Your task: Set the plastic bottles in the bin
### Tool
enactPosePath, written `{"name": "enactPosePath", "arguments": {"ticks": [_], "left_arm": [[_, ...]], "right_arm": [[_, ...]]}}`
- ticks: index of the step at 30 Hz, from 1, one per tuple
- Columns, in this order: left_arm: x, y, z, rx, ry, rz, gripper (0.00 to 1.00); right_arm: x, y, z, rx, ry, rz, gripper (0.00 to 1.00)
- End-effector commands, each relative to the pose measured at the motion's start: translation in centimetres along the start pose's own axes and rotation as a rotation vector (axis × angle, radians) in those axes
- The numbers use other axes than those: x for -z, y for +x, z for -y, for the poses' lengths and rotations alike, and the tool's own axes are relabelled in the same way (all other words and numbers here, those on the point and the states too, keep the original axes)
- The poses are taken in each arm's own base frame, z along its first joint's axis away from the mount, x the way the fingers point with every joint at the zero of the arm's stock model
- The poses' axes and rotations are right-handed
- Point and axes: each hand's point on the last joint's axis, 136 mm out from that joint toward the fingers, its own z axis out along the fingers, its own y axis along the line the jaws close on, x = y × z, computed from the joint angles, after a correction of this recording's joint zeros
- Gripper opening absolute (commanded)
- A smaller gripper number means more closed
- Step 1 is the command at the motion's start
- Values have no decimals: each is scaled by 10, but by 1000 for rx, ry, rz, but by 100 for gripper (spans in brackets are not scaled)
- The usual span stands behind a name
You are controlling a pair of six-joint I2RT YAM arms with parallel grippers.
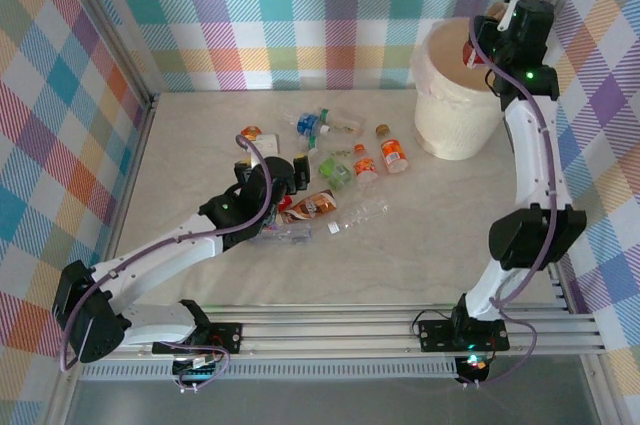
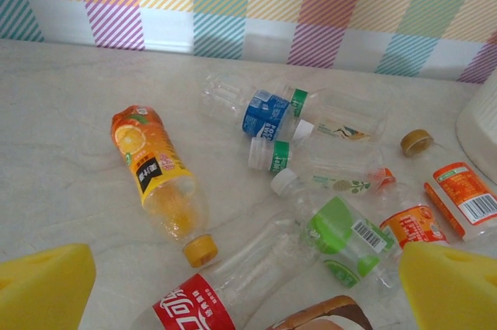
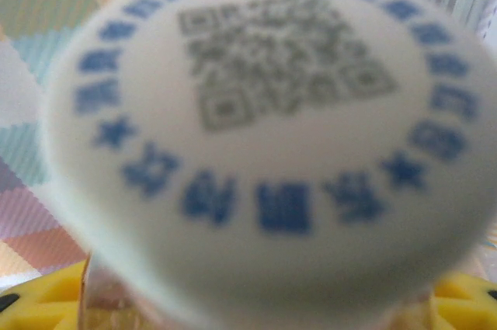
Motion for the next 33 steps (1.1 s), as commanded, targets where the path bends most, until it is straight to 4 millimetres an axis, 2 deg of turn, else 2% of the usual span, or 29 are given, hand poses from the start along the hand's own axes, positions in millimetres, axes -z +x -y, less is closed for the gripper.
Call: {"name": "enactPosePath", "arguments": {"ticks": [1, 6, 11, 13, 15, 16, 20, 25, 27, 33], "left_arm": [[-5, -5, -15, 34, -74, -19, 100], [-10, 6, -39, 62, -173, -53, 100], [-7, 16, -76, 144, -326, -68, 100], [-6, 22, -92, 174, -381, -76, 100], [-5, 28, -99, 190, -399, -88, 100], [-5, 31, -102, 196, -405, -95, 100], [-6, 38, -105, 210, -405, -112, 100], [-9, 44, -106, 227, -397, -129, 100], [-10, 45, -106, 233, -393, -136, 100], [-13, 47, -105, 249, -381, -152, 100]], "right_arm": [[-14, 26, 13, 51, 66, -129, 22], [-33, 63, 21, 83, 105, -262, 24], [-50, 82, 27, 92, 143, -303, 28], [-60, 89, 27, 89, 141, -311, 37], [-69, 92, 25, 80, 134, -316, 53], [-72, 90, 23, 73, 127, -315, 60], [-76, 86, 14, 37, 87, -318, 76], [-67, 77, 10, 21, 61, -303, 86], [-62, 73, 9, 24, 55, -299, 95], [-41, 60, 3, 27, 16, -282, 99]]}}
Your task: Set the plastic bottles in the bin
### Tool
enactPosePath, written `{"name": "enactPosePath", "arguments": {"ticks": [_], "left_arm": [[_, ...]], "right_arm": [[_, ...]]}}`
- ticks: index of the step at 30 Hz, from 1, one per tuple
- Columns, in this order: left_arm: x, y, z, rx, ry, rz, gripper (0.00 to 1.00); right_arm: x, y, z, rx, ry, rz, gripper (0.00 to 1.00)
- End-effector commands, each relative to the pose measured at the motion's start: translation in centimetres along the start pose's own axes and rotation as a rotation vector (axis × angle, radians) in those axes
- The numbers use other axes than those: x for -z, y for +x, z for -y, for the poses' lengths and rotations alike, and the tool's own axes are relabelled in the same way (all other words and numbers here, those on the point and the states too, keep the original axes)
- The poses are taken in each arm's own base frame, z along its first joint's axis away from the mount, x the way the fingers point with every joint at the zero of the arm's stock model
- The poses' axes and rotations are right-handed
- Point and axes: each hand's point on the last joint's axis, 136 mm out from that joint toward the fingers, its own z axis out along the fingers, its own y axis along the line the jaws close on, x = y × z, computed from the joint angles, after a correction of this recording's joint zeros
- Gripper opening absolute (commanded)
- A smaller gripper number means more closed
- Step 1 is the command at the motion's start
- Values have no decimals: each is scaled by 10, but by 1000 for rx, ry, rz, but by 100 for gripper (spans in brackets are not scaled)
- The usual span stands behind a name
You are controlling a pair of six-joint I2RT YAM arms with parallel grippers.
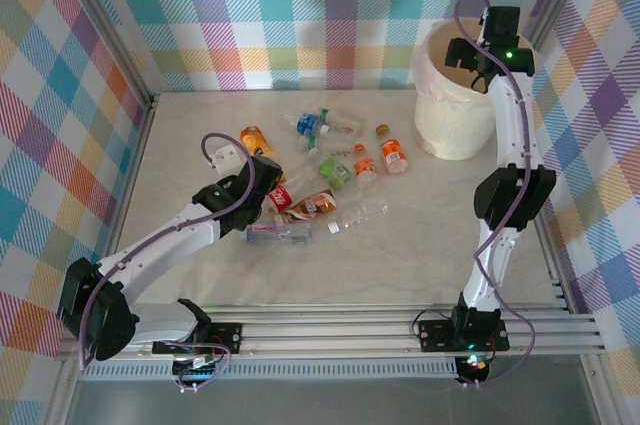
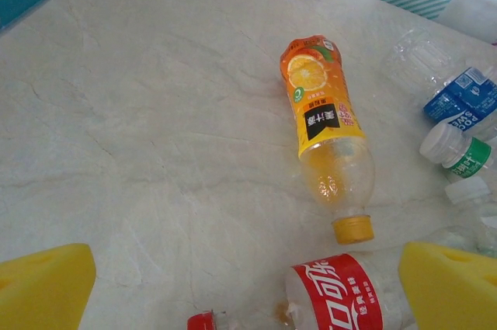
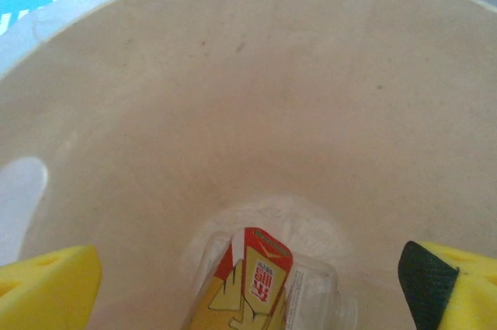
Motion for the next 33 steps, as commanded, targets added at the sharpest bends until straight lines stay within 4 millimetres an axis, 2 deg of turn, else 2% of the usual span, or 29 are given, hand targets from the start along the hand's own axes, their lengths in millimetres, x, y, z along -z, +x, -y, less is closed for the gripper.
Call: {"name": "enactPosePath", "arguments": {"ticks": [1, 12, 17, 20, 24, 25, 28, 31, 33], "left_arm": [[-1, 2, -5, 29, 2, -17, 100], [-11, 14, 10, 129, 134, -95, 100], [-14, 14, 13, 181, 173, -113, 100], [-15, 14, 15, 193, 191, -114, 100], [-17, 18, 13, 218, 198, -117, 100], [-16, 12, 17, 248, 222, -97, 100], [-16, 10, 18, 263, 231, -91, 100], [-15, 7, 18, 267, 233, -85, 100], [-16, 7, 17, 272, 230, -85, 100]], "right_arm": [[48, -24, -3, -1, -45, 73, 100], [91, -20, -20, 4, -148, 91, 100], [123, -12, -40, -1, -245, 130, 100], [149, -3, -55, 21, -299, 165, 100], [179, 26, -87, 45, -427, 154, 100], [185, 35, -96, 54, -463, 147, 100], [204, 64, -129, 112, -604, 128, 100], [214, 90, -154, 134, -722, 95, 100], [209, 109, -164, 150, -755, 51, 100]]}}
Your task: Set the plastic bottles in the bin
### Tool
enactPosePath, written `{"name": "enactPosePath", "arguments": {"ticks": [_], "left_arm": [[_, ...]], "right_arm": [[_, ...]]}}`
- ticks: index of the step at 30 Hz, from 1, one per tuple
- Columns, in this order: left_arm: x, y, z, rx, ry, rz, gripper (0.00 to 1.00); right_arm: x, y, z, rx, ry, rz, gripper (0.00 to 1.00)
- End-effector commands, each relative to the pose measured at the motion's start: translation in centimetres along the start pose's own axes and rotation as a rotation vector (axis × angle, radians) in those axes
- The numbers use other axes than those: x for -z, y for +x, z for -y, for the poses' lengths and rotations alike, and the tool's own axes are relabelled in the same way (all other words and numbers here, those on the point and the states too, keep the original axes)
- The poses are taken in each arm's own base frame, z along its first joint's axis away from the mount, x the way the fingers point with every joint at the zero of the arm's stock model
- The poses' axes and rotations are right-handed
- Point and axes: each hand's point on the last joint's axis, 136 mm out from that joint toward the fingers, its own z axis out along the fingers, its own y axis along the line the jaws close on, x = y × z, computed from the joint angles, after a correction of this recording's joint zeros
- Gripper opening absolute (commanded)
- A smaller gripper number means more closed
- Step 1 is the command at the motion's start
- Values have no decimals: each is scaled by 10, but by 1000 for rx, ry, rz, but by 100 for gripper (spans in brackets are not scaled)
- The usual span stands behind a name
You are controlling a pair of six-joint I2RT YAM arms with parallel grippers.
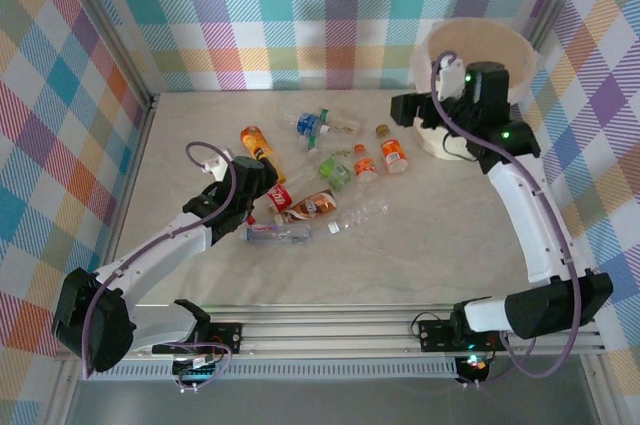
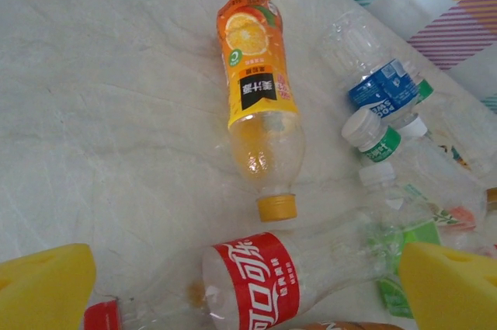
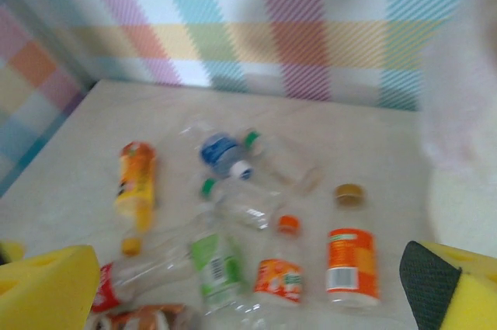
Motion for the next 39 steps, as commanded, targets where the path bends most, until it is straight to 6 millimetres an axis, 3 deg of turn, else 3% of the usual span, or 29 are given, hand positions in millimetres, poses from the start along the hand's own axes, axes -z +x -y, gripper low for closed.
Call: {"name": "enactPosePath", "arguments": {"ticks": [1, 5, 10, 17, 29, 39], "left_arm": [[2, -9, 0, 50, 17, 24, 100], [1, -8, -1, 64, 16, 20, 100], [0, -8, 0, 70, 20, 13, 100], [-1, -8, 0, 80, 17, 10, 100], [-4, -1, -5, 83, -4, -14, 100], [2, 0, -15, 83, -12, -8, 100]], "right_arm": [[-17, 19, -17, 0, -99, -30, 100], [-49, 61, -3, 1, -31, -168, 100], [-90, 106, 30, 127, 167, -331, 98], [-135, 147, 72, 174, 350, -523, 86], [-196, 179, 112, 156, 482, -628, 71], [-226, 211, 138, 121, 495, -726, 75]]}}
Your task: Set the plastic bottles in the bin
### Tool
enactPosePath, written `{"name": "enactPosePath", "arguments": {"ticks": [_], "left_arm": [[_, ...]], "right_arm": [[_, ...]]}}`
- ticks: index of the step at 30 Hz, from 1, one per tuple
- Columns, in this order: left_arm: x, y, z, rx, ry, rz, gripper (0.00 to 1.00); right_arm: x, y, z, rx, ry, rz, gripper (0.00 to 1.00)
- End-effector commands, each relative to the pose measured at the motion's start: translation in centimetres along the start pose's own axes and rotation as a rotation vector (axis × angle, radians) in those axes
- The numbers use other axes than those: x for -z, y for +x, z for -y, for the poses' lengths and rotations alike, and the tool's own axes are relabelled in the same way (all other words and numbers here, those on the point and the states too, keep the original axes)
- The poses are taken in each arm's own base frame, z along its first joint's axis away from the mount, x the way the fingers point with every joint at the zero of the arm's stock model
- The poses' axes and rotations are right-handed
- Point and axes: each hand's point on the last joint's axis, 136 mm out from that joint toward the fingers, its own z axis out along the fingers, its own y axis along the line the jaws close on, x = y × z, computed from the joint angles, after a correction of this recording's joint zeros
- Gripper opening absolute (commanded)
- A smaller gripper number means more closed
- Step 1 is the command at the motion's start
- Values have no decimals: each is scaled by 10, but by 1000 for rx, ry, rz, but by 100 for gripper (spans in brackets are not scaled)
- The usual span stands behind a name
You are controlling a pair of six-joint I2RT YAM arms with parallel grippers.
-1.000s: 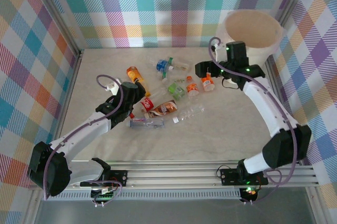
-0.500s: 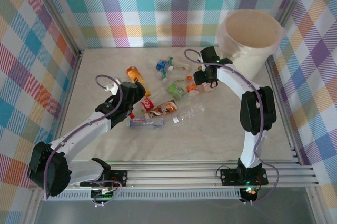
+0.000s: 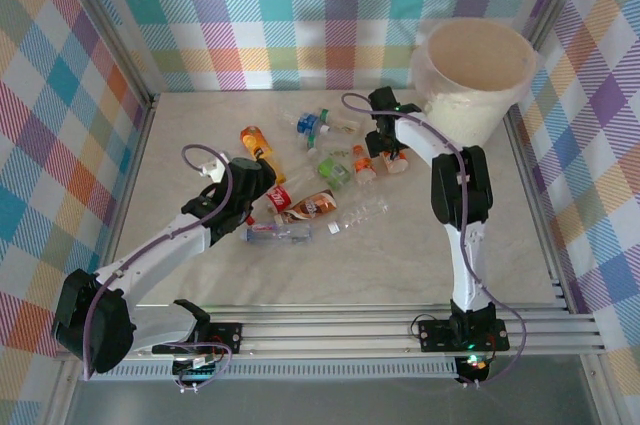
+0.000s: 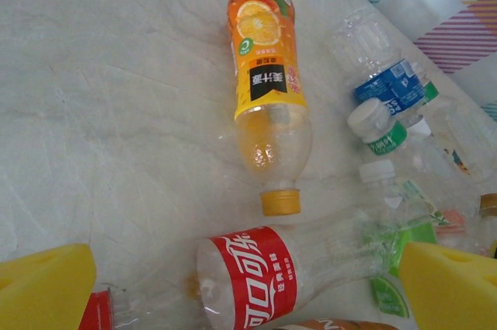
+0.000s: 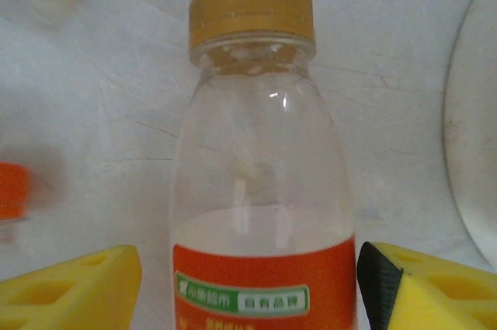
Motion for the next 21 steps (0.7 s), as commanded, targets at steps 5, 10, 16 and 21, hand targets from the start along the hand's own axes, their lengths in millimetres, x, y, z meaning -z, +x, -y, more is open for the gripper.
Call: {"name": "enactPosePath", "arguments": {"ticks": [5, 10, 16, 21], "left_arm": [[4, -8, -4, 23, 5, 20, 100], [2, -4, 0, 20, 25, 5, 100], [1, -2, 10, 10, 72, -9, 100], [3, 0, 33, -13, 180, -32, 100]], "right_arm": [[-31, 15, 0, 7, -24, -86, 73], [-32, 12, 2, 13, -17, -95, 68], [-14, 6, 2, 15, -37, -56, 52], [20, -6, 3, -1, -74, 37, 46]]}}
